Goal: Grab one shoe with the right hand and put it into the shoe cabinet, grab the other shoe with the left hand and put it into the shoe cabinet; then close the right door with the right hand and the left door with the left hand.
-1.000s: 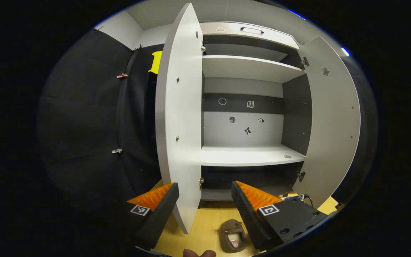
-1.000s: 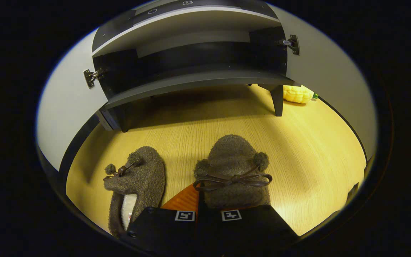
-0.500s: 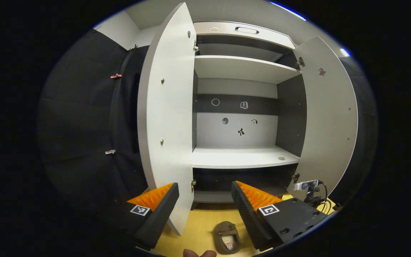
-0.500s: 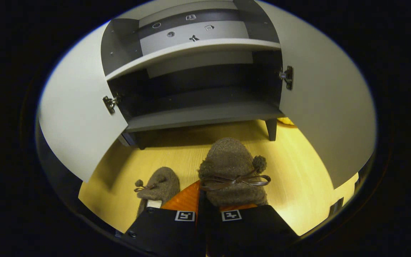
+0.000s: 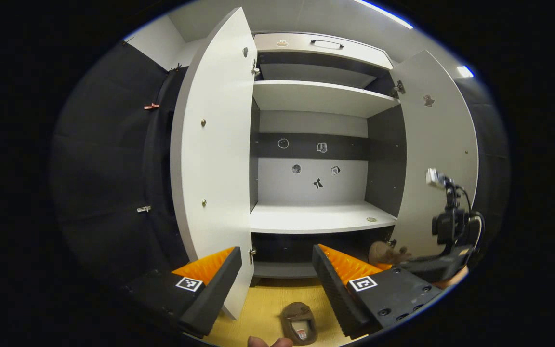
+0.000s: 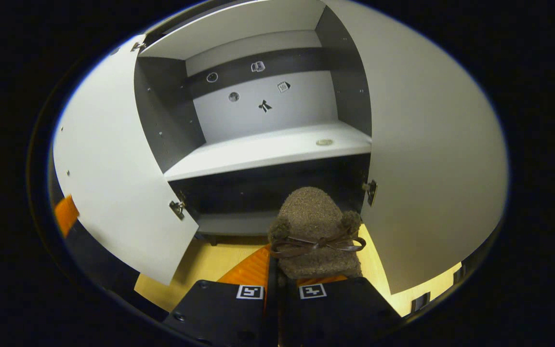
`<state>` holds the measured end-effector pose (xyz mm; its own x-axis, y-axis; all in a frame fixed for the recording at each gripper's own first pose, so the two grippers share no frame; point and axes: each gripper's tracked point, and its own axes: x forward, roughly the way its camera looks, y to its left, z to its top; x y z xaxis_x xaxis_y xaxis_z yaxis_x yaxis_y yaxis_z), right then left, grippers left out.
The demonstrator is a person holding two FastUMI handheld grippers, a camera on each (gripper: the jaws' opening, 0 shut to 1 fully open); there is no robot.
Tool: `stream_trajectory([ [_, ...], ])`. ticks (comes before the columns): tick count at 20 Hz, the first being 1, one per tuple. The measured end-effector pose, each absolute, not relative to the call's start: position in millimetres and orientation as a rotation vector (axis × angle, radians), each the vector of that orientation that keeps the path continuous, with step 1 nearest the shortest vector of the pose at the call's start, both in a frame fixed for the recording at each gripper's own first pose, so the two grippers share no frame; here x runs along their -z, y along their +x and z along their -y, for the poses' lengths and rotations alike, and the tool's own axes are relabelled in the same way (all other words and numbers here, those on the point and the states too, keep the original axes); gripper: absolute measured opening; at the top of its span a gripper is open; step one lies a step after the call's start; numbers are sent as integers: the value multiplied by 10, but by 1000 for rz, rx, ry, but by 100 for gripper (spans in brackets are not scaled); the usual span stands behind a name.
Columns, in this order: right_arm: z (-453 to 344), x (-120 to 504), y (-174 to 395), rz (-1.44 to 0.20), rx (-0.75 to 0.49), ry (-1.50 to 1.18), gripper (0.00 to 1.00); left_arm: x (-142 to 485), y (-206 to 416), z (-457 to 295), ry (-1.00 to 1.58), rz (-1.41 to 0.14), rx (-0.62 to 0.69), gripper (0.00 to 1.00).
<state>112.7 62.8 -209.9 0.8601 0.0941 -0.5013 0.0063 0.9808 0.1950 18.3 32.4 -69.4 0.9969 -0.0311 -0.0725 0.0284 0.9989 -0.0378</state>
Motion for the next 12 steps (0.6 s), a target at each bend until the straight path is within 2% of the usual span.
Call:
stream_trajectory([
  [7, -640, 1048, 1940, -404, -93, 128, 12, 697, 88, -251, -37, -77, 31, 95],
  [12, -763, 839, 2592, -385, -120, 130, 12, 677, 44, -238, -49, -67, 23, 95],
])
